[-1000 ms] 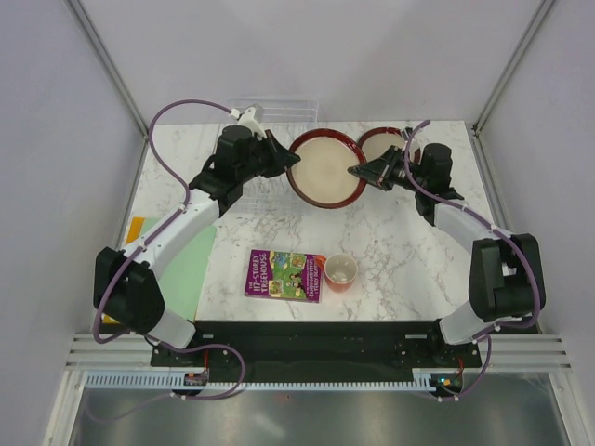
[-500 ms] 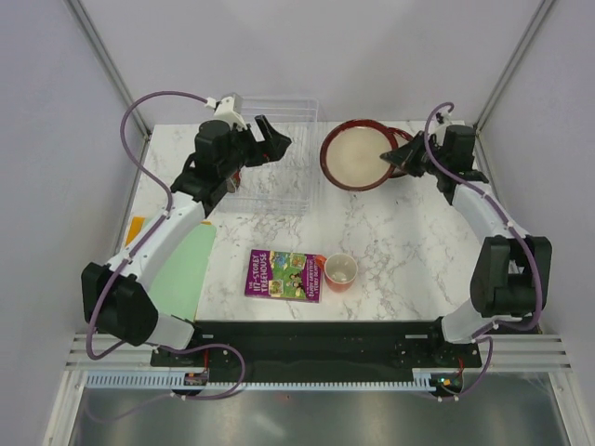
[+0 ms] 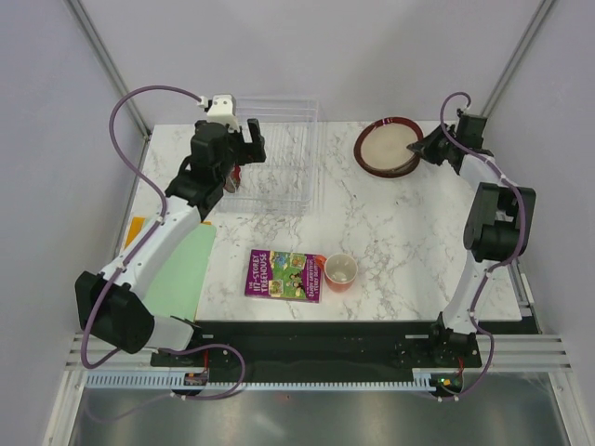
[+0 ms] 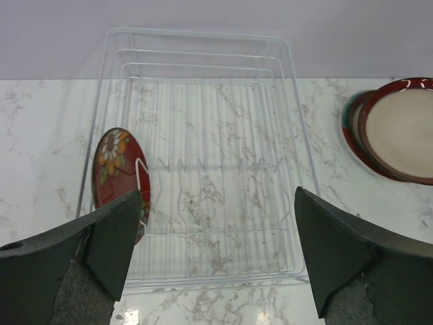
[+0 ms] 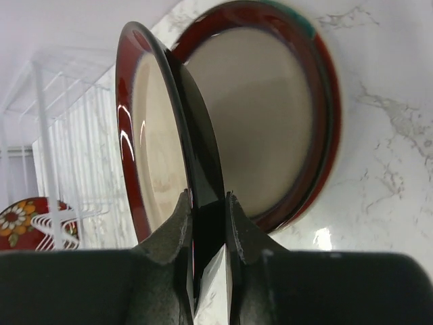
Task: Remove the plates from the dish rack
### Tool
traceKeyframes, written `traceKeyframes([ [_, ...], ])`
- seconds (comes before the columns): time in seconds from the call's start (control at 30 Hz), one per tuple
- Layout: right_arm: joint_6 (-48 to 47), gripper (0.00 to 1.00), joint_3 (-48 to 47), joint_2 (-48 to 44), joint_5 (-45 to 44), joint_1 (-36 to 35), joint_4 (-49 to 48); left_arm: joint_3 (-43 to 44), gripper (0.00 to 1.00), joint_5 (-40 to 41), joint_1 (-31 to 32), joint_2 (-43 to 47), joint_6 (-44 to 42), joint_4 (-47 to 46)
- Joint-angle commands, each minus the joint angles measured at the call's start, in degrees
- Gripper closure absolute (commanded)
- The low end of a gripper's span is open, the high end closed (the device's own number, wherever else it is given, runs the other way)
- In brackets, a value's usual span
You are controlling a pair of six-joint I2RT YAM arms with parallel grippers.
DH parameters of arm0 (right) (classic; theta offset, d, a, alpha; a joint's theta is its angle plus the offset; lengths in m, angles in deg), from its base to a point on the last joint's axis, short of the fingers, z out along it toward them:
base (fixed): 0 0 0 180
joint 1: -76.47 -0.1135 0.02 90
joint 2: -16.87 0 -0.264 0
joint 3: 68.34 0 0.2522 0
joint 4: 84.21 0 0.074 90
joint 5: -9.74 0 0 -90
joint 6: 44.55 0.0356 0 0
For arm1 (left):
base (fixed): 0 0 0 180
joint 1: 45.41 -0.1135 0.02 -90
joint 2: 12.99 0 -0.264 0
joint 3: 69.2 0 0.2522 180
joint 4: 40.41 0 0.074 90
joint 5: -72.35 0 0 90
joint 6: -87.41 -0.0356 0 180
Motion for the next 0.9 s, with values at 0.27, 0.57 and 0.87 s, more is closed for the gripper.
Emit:
traceKeyframes([
  [0.27, 6.06, 1.00, -15.59, 12.04, 6.32, 1.84, -8.38, -1.76, 0.01, 8.82, -0.22, -0.74, -9.22, -0.48],
  [0.57, 6.07, 0.51, -12.97, 13.72, 7.90, 2.28, -6.97, -1.93, 0.01, 9.96, -0.40, -1.53, -9.57, -0.48],
  [0.87, -3.33, 0.19, -10.32, 7.04, 0.28, 2.28, 2.42, -1.49, 0.01, 12.67, -0.40, -1.53, -10.88, 0.22],
])
